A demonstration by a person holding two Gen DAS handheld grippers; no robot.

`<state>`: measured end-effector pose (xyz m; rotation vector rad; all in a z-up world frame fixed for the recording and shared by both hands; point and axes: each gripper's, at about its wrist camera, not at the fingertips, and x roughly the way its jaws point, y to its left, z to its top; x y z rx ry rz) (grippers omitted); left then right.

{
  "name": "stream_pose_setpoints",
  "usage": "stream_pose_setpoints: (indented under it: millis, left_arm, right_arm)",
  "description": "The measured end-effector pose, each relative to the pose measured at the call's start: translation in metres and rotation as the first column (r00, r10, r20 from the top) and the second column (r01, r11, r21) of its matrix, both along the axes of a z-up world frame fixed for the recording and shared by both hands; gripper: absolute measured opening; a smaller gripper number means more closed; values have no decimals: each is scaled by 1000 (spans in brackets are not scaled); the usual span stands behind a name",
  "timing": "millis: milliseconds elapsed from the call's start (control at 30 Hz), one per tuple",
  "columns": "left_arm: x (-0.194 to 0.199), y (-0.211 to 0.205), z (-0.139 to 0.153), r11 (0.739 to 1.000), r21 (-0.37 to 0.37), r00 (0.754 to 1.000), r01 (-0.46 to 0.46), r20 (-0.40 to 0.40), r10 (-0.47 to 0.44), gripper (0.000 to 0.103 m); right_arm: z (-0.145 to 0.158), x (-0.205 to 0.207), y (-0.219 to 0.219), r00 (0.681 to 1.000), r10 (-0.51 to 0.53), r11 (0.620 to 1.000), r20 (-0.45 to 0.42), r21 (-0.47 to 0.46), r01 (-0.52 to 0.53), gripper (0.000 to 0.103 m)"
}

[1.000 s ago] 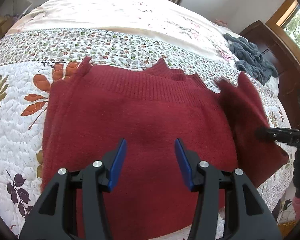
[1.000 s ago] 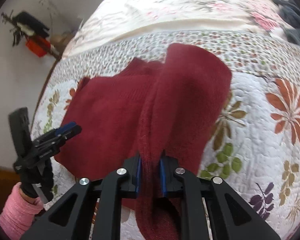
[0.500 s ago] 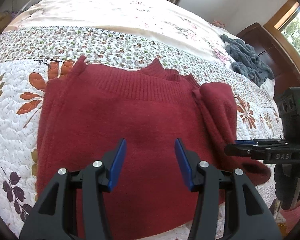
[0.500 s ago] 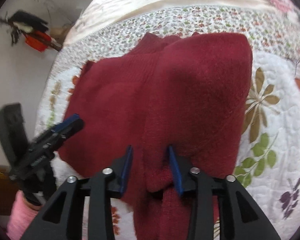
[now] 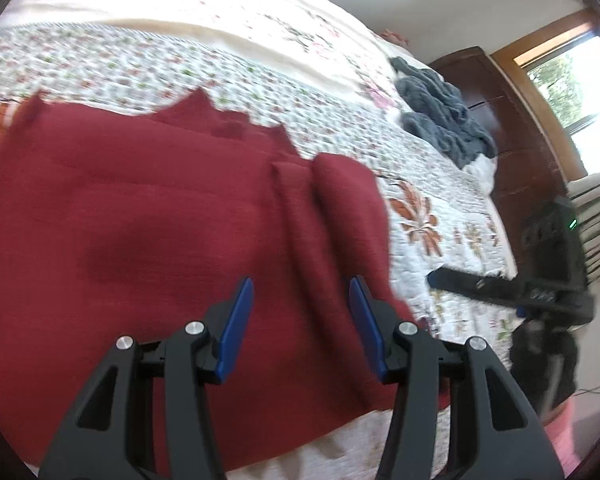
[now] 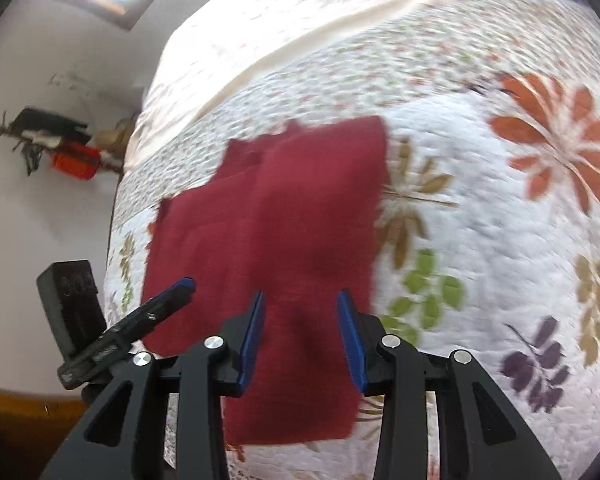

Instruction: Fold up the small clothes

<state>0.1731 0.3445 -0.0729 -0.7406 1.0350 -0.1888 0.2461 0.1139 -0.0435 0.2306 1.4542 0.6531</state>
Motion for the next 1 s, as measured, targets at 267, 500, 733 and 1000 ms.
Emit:
stream_pose_setpoints:
  millis: [267, 500, 733, 1000]
  left_arm:
    - [35, -28, -21, 992, -122, 999, 7, -42, -12, 50]
    - [54, -38, -27, 985, -172, 999, 1, -34, -7, 53]
    - [48, -35, -36, 995, -99, 997, -4, -74, -4, 57]
    - [44, -11, -51, 969, -238, 997, -59, -59, 46, 63]
  right_arm:
    - [-48, -3, -54, 993, -81, 997, -86, -11, 80, 38]
    - [-64, -11, -57, 994, -51, 999, -92, 12, 53, 38]
    - [-60, -24, -35, 998, 36, 999, -59, 34, -34, 38]
    - [-58, -36, -5, 993, 117, 993, -27, 19, -116, 39]
